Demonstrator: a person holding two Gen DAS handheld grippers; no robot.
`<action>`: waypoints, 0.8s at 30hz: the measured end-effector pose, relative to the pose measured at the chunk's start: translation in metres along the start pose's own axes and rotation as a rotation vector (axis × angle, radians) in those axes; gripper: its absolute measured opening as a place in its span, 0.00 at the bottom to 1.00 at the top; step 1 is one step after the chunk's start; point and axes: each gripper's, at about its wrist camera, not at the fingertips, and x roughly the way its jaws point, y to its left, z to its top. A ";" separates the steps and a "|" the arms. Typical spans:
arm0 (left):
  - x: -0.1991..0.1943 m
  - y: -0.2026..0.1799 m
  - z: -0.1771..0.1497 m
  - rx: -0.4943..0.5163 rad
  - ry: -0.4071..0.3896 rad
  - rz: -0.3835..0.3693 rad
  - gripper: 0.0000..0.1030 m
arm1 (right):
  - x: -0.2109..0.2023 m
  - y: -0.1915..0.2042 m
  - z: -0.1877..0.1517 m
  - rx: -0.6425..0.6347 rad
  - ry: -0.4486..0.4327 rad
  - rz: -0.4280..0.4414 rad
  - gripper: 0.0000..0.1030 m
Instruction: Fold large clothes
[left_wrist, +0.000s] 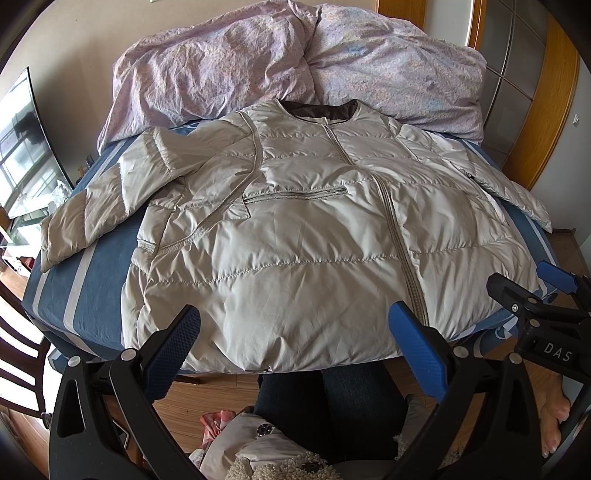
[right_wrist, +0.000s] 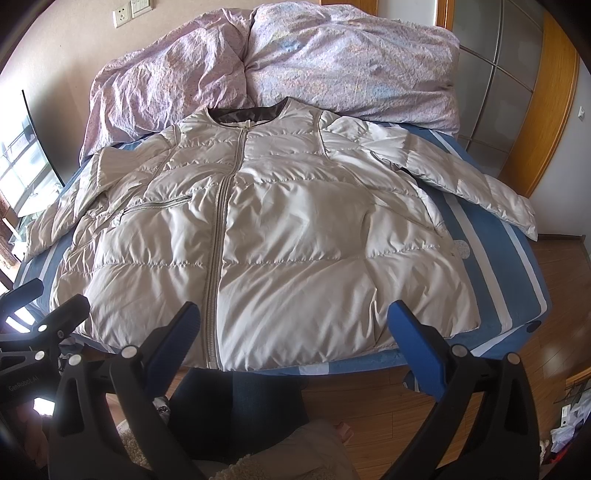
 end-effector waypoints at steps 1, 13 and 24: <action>0.000 0.000 0.000 0.000 -0.001 0.000 0.99 | 0.000 0.000 0.000 0.000 0.000 0.000 0.98; 0.000 0.000 0.000 0.001 -0.001 -0.001 0.99 | 0.000 -0.001 -0.001 0.002 0.000 0.001 0.98; 0.000 0.000 0.000 0.001 -0.001 -0.001 0.99 | 0.000 -0.002 -0.001 0.002 0.000 0.003 0.98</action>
